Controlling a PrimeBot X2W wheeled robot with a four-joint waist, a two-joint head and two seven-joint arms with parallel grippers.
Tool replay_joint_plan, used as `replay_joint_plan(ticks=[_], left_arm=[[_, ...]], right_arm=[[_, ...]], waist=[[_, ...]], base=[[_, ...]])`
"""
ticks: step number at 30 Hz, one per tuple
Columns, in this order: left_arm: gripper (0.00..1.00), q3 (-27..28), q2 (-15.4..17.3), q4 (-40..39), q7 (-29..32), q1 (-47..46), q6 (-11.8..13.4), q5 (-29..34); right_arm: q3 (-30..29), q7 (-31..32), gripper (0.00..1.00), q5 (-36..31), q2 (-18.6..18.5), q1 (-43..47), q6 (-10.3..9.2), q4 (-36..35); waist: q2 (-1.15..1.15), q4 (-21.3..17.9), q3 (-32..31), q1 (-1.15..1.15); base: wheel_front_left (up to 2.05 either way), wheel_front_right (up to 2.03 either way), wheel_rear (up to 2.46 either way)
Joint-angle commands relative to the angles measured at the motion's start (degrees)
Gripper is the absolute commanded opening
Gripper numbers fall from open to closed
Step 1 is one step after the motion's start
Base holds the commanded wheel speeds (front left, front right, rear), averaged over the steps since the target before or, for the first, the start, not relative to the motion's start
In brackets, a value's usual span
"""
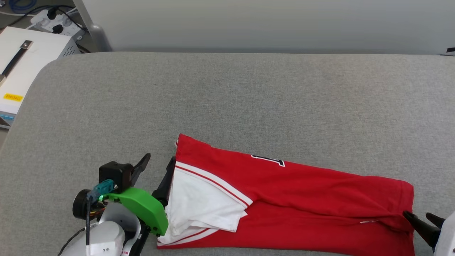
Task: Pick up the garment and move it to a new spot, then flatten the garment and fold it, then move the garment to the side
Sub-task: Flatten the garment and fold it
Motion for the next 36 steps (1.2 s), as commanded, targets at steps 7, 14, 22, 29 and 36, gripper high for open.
replay_joint_plan(ticks=[7,14,22,29,36], left_arm=[[1.0,2.32,-0.74,2.96,-4.33,0.34,-0.24,2.66],[1.0,2.49,-1.53,4.96,-4.79,0.22,-1.17,3.39],[1.0,2.13,-2.4,6.26,-4.88,-0.3,-1.74,3.6],[1.0,1.83,-2.65,7.04,-4.85,-0.45,-2.01,3.45],[1.0,1.87,-2.63,7.27,-4.88,-0.33,-1.99,3.27]], right_arm=[[-11.99,5.48,1.0,-9.83,14.23,-2.82,0.01,3.02],[-14.73,7.93,1.0,-10.94,18.6,-4.89,0.01,7.0],[-10.88,8.96,1.0,-8.55,20.59,-5.7,0.01,10.03],[-8.74,7.78,0.0,-6.88,20.34,-6.09,0.01,11.17],[-9.68,3.52,0.0,-8.36,16.3,-6.36,0.01,12.09]], waist=[[0.0,1.35,3.7,0.0],[0.0,2.07,4.59,0.0],[0.0,2.17,4.9,0.0],[0.0,1.87,4.44,0.0],[0.0,1.68,3.95,0.0]], base=[[0.0,0.0,0.0],[0.0,0.0,0.0],[0.0,0.0,0.0],[0.0,0.0,0.0],[0.0,0.0,0.0]])
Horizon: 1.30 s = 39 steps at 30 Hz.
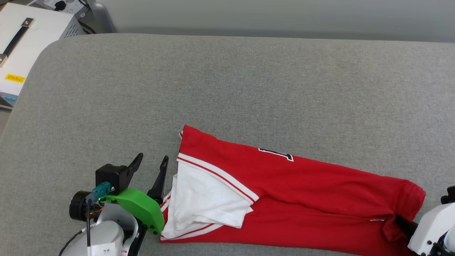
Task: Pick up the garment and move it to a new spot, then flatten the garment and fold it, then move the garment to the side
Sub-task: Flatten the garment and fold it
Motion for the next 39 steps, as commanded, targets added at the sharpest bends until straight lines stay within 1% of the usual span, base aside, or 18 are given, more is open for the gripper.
replay_joint_plan(ticks=[1,9,12,15,21,28,34,39], left_arm=[[1.0,0.04,-0.18,0.13,-0.41,-0.21,-0.33,0.42],[1.0,-0.19,-0.41,0.28,-0.42,-0.4,-0.48,0.33],[1.0,-0.42,-0.55,0.47,-0.38,-0.49,-0.63,0.32],[1.0,-0.65,-0.8,0.85,-0.38,-0.54,-0.83,0.28],[1.0,-1.02,-1.6,1.69,-0.44,0.08,-1.12,0.02],[1.0,-1.09,-1.91,2.22,-0.54,1.62,-1.19,-0.4],[1.0,-0.83,-2.1,2.15,-0.61,2.51,-1.17,-0.6],[1.0,-0.57,-2.71,2.23,-0.68,2.85,-1.33,-0.62]], right_arm=[[-0.02,-0.74,0.0,-0.88,-1.11,-0.42,-0.1,1.14],[-1.43,-4.48,0.0,-3.28,-7.68,-2.53,-0.1,2.56],[-2.05,-6.12,0.0,-5.4,-10.7,-3.34,-0.1,3.95],[-2.24,-7.42,0.0,-6.42,-12.3,-3.86,-0.1,5.22],[-0.9,-7.42,0.0,-3.97,-12.19,-2.78,-0.1,4.18],[1.75,-5.71,0.0,-1.09,-11.28,0.86,-0.1,-2.27],[5.7,-0.17,0.0,1.42,-8.92,4.07,-0.1,-10.14],[9.25,3.93,0.0,3.3,-5.06,4.35,-0.1,-16.07]], waist=[[0.0,-0.06,-0.07,0.0],[0.0,-0.03,-0.31,0.0],[0.0,0.13,-0.51,0.0],[0.0,0.43,-1.01,0.0],[0.0,1.03,-3.21,0.0],[0.0,1.18,-6.27,0.0],[0.0,1.25,-7.88,0.0],[0.0,1.55,-8.11,0.0]], base=[[0.0,0.0,0.0],[0.0,0.0,0.0],[0.0,0.0,0.0],[0.0,0.0,0.0],[0.0,0.0,0.0],[0.0,0.0,0.0],[0.0,0.0,0.0],[0.0,0.0,0.0]])
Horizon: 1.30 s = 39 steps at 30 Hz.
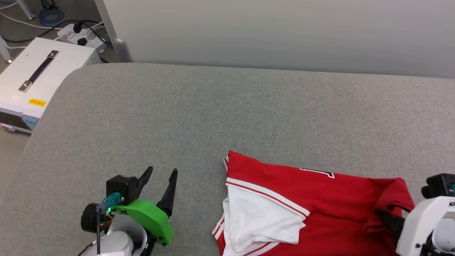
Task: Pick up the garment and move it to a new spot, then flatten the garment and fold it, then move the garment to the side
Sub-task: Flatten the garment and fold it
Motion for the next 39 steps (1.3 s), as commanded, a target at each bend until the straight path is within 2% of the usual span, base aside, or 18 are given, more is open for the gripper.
replay_joint_plan(ticks=[1,6,13,16,23,34,35,36,39], left_arm=[[1.0,0.29,-0.36,0.23,-0.26,0.97,-0.37,0.01],[1.0,0.73,-0.97,0.53,-0.32,1.1,-0.59,0.16],[1.0,1.92,-0.98,0.98,-0.37,1.37,-0.91,0.34],[1.0,2.13,-1.07,1.29,-0.37,1.47,-1.14,0.43],[1.0,2.29,-1.47,1.81,-0.39,1.57,-1.56,0.63],[1.0,2.42,-2.26,2.08,-0.4,1.2,-1.77,0.92],[1.0,2.42,-2.37,2.2,-0.4,1.14,-1.87,0.96],[1.0,2.41,-2.46,2.3,-0.4,1.08,-1.94,1.0],[1.0,2.44,-2.71,2.67,-0.4,1.01,-2.09,1.03]], right_arm=[[0.87,0.64,0.0,0.39,1.22,-0.09,-0.04,-0.99],[4.5,2.57,0.0,0.92,6.23,-2.45,-0.04,-3.06],[8.97,3.0,0.0,1.33,12.19,-6.95,-0.04,-1.36],[10.9,2.43,0.0,2.03,12.78,-8.47,-0.04,0.92],[17.3,-3.44,0.0,4.79,12.85,-11.24,-0.04,8.62],[22.74,-11.77,0.0,7.25,12.86,-16.82,-0.04,19.94],[23.13,-12.57,0.17,7.47,12.86,-17.38,-0.04,21.08],[23.46,-13.12,1.0,7.72,12.86,-17.75,-0.04,21.95],[26.11,-14.03,1.0,9.72,12.87,-18.77,-0.04,23.45]], waist=[[0.0,0.15,-0.03,0.0],[0.0,0.9,-0.09,0.0],[0.0,2.04,-0.17,0.0],[0.0,2.58,-0.48,0.0],[0.0,3.94,-0.8,0.0],[0.0,5.79,1.16,0.0],[0.0,5.91,1.27,0.0],[0.0,5.99,1.32,0.0],[0.0,6.09,1.23,0.0]], base=[[0.0,0.0,0.0],[0.0,0.0,0.0],[0.0,0.0,0.0],[0.0,0.0,0.0],[0.0,0.0,0.0],[0.0,0.0,0.0],[0.0,0.0,0.0],[0.0,0.0,0.0],[0.0,0.0,0.0]])
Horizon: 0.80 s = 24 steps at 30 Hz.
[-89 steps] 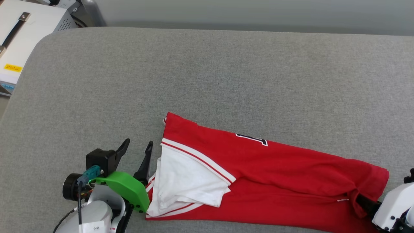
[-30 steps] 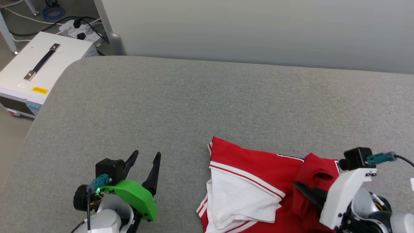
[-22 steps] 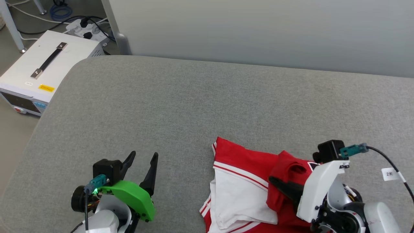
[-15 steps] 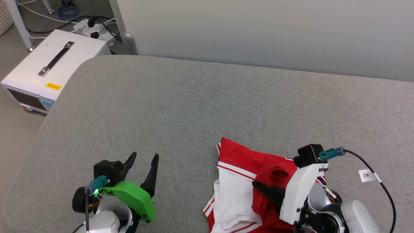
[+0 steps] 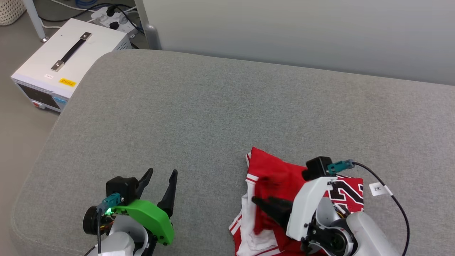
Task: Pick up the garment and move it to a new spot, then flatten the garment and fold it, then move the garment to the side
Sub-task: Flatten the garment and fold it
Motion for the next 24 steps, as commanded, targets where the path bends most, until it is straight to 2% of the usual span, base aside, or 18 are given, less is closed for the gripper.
replay_joint_plan(ticks=[1,7,10,14,16,19,24], left_arm=[[1.0,0.17,-0.4,0.29,-0.32,0.38,-0.3,0.76],[1.0,0.21,-0.35,0.75,-0.33,0.29,-0.39,0.79],[1.0,0.19,-0.25,0.58,-0.33,0.42,-0.38,0.88],[1.0,0.29,-0.32,-0.08,-0.33,0.59,-0.27,1.26],[1.0,0.82,-0.5,-0.77,-0.33,0.74,-0.3,1.5],[1.0,2.52,-0.91,-2.18,-0.33,1.14,-0.46,2.24],[1.0,6.43,-2.1,-4.87,-0.33,2.14,-0.83,5.4]], right_arm=[[1.36,-0.69,1.0,1.79,0.01,-1.2,-0.02,0.01],[5.93,-2.24,1.0,9.41,0.01,-2.63,-0.02,-1.77],[5.33,-3.3,1.0,8.49,0.01,-4.34,-0.02,-2.19],[2.12,-4.06,1.0,2.29,0.01,-5.95,-0.02,-3.35],[0.64,-5.22,1.0,-4.04,-1.11,-6.67,-0.02,-4.97],[-0.65,-8.57,1.0,-12.43,-5.17,-6.96,-0.02,-7.97],[-3.24,-16.14,1.0,-20.72,-12.26,-5.86,-0.02,-10.39]], waist=[[0.0,-0.07,-0.19,0.0],[0.0,-0.61,-1.42,0.0],[0.0,-1.15,-1.94,0.0],[0.0,-2.11,-2.45,0.0],[0.0,-2.73,-2.54,0.0],[0.0,-3.71,-2.41,0.0],[0.0,-5.29,-2.41,0.0]], base=[[0.0,0.0,0.0],[0.0,0.0,0.0],[0.0,0.0,0.0],[0.0,0.0,0.0],[0.0,0.0,0.0],[0.0,0.0,0.0],[0.0,0.0,0.0]])
